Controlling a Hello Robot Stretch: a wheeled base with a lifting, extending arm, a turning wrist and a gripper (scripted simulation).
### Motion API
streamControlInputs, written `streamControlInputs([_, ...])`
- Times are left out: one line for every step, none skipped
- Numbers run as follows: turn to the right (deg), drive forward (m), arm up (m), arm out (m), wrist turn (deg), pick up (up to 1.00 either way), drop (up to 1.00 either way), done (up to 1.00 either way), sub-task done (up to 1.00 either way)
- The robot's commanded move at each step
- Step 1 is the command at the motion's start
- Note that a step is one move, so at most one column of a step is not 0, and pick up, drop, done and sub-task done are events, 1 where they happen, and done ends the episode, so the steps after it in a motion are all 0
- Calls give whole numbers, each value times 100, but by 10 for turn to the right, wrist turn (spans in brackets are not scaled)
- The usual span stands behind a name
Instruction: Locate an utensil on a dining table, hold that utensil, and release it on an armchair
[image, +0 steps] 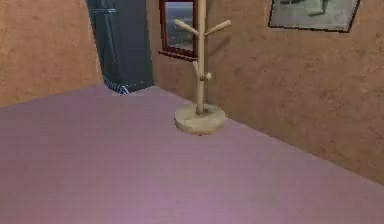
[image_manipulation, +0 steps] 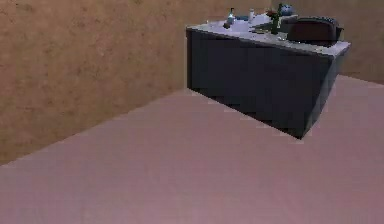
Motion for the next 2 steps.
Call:
streamControlInputs([450, 0, 0, 0, 0, 0, 0, 0, 0])
streamControlInputs([30, 0, 0, 0, 0, 0, 0, 0, 0])
